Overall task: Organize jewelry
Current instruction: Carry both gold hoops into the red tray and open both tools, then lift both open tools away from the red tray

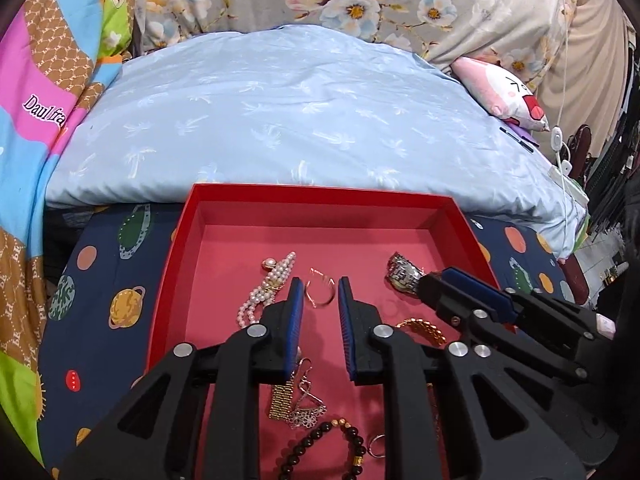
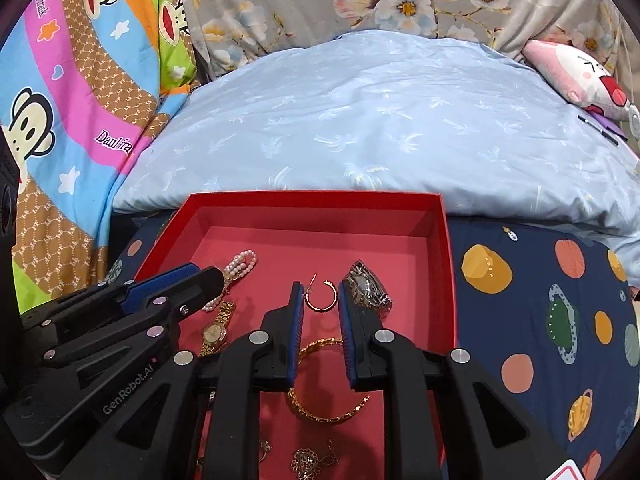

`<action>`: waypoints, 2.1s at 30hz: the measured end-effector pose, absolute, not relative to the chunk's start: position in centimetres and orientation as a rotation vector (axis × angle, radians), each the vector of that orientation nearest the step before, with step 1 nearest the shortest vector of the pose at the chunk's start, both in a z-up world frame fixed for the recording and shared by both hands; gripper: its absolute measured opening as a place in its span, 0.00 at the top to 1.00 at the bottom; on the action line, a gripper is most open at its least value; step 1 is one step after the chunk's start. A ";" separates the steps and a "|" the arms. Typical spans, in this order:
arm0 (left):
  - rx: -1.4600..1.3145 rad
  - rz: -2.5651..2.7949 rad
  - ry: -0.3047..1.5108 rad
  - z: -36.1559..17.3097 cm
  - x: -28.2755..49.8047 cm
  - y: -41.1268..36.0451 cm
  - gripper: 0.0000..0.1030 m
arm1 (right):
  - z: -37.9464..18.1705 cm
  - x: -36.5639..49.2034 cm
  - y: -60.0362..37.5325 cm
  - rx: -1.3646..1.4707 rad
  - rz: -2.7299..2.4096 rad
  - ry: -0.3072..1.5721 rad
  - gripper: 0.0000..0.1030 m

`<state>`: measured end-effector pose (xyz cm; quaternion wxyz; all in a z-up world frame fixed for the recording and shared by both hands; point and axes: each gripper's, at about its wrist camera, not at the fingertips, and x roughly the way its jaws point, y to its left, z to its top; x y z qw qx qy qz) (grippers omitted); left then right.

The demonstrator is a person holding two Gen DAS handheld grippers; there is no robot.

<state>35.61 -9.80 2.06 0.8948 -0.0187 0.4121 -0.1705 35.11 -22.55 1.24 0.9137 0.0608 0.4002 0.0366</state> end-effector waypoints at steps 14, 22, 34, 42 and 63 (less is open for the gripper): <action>-0.040 -0.310 0.812 4.1 33.1 -8.2 0.58 | 3.4 31.7 -22.6 0.141 0.067 0.791 0.78; 0.003 -0.294 0.792 5.5 28.9 -8.0 0.58 | 4.4 26.9 -21.6 0.136 0.047 0.775 0.70; 0.037 -0.265 0.803 5.3 22.9 -7.1 0.58 | 5.0 20.0 -21.0 0.167 0.034 0.776 0.68; 0.051 -0.255 0.812 5.0 19.8 -6.8 0.57 | 4.8 16.8 -20.7 0.185 0.011 0.778 0.61; 0.084 -0.180 0.834 3.3 14.9 -6.0 0.57 | 3.1 12.2 -19.0 0.137 -0.059 0.802 0.54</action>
